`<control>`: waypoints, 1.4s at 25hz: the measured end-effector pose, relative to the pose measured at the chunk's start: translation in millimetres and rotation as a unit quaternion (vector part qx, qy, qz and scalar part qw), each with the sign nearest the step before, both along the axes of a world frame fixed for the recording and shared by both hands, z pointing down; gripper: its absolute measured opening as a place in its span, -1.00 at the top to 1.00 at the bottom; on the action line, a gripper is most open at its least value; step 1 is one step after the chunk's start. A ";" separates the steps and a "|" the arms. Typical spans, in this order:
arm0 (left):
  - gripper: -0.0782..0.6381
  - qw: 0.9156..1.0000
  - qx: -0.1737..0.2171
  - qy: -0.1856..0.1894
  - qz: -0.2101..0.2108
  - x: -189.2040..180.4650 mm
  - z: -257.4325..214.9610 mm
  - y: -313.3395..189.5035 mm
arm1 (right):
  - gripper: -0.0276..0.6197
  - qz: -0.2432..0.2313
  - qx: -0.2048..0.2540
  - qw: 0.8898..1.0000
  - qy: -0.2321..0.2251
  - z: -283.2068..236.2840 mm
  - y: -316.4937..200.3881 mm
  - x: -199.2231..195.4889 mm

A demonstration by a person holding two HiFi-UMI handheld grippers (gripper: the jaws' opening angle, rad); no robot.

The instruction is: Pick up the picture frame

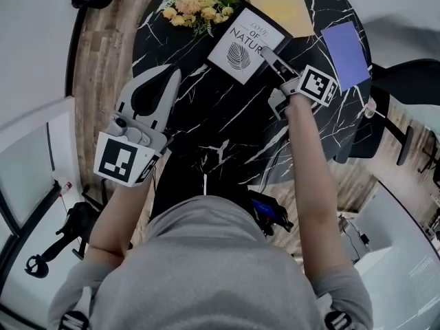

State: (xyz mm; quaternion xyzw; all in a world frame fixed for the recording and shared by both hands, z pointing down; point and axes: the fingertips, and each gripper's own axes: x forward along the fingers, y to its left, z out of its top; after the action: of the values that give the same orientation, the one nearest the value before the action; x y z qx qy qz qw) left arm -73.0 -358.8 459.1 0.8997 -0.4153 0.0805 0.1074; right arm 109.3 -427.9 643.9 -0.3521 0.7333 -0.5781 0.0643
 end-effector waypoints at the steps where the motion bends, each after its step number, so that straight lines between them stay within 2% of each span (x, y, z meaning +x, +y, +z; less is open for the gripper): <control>1: 0.76 1.000 0.000 -0.001 -0.001 -0.8 -0.2 0.4 | 0.66 -0.001 0.013 1.000 -0.020 -7.5 0.1 -2.9; 4: 0.76 1.000 0.002 -0.003 -0.003 -3.0 -1.5 1.4 | 0.68 -0.005 0.039 0.998 -0.049 -25.2 2.8 -7.9; 21: 0.76 0.999 0.035 0.007 0.000 5.1 -35.0 10.5 | 0.73 0.005 0.089 0.993 -0.075 -80.9 27.1 5.5; 27: 0.76 0.999 0.037 0.016 0.005 6.0 -51.1 20.6 | 0.73 -0.001 0.120 0.988 -0.094 -119.9 30.3 5.6; 35: 0.76 0.998 0.051 0.022 0.011 7.2 -68.5 23.5 | 0.73 -0.031 0.191 0.977 -0.094 -188.3 21.3 9.0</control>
State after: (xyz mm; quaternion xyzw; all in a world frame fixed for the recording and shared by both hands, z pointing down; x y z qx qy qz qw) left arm -65.8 -335.3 390.6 0.9102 -0.4062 0.0403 0.0694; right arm 118.2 -406.6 455.6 -0.2549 0.8310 -0.4600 0.1811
